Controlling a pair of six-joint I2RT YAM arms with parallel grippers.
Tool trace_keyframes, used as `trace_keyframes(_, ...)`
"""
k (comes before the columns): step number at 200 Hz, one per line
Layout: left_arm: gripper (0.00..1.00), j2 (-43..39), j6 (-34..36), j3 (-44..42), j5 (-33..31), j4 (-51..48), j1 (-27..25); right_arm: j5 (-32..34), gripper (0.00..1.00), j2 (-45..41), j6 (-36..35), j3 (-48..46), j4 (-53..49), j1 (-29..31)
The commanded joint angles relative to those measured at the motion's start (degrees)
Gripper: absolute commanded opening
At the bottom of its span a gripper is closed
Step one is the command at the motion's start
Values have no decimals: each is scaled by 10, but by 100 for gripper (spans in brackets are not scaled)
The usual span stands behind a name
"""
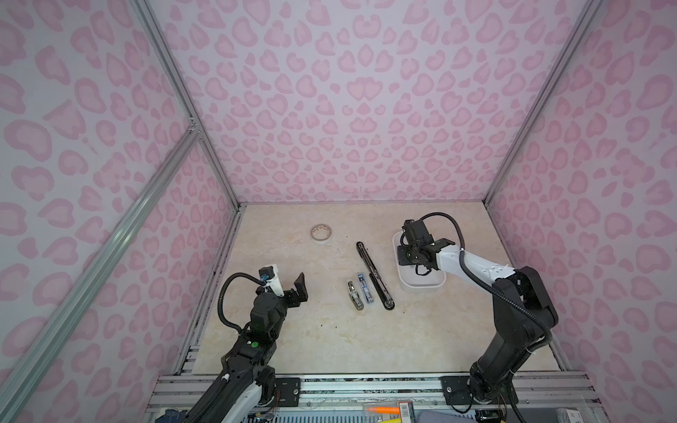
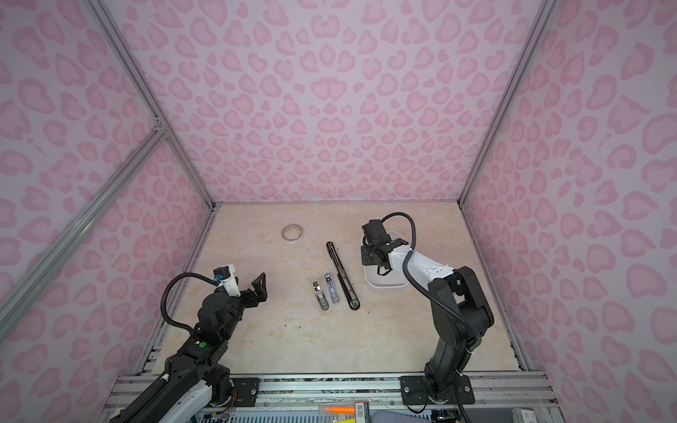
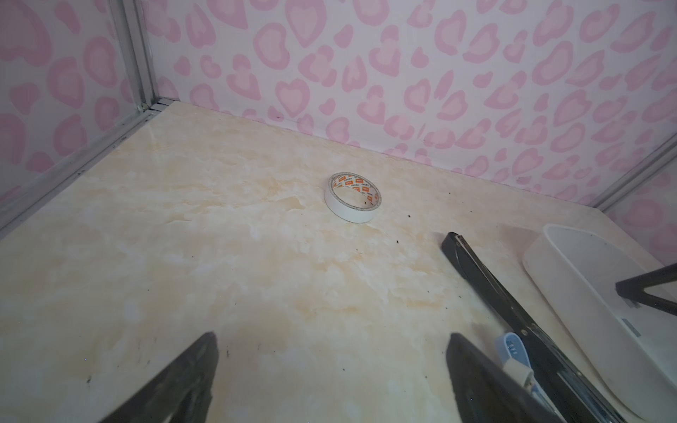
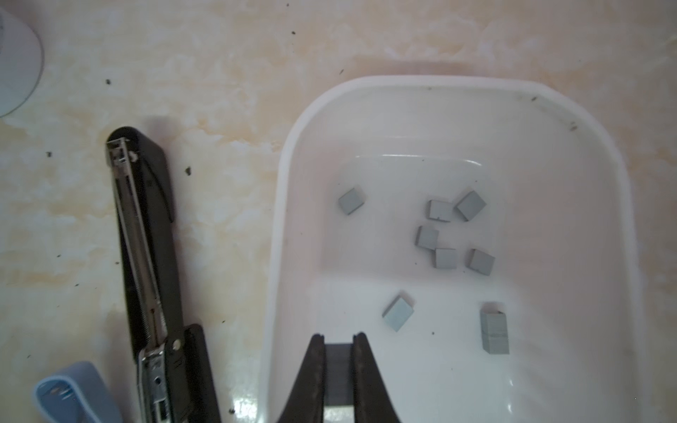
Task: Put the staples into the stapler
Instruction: 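Lift the grey staple strip out of the tray with the right gripper, then carry the held staple strip over the light blue stapler, then lower the staple strip into the light blue stapler's open channel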
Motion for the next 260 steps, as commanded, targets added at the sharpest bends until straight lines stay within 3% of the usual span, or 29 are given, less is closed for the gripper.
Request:
trace_keyframes(1,98,32,-24,10,36,0,1,21,13,-17,4,-11,1,24)
trace_keyframes(43,97,138,-11,53,126,-2,1,50,11,-33,3,-3,-2,99)
trace_keyframes(129,97,110,-14,30,97,17,0,40,10,-31,70,-50,46,229)
trace_keyframes(260,99,118,-9,32,97,20,-4,68,9,20,125,-58,53,274)
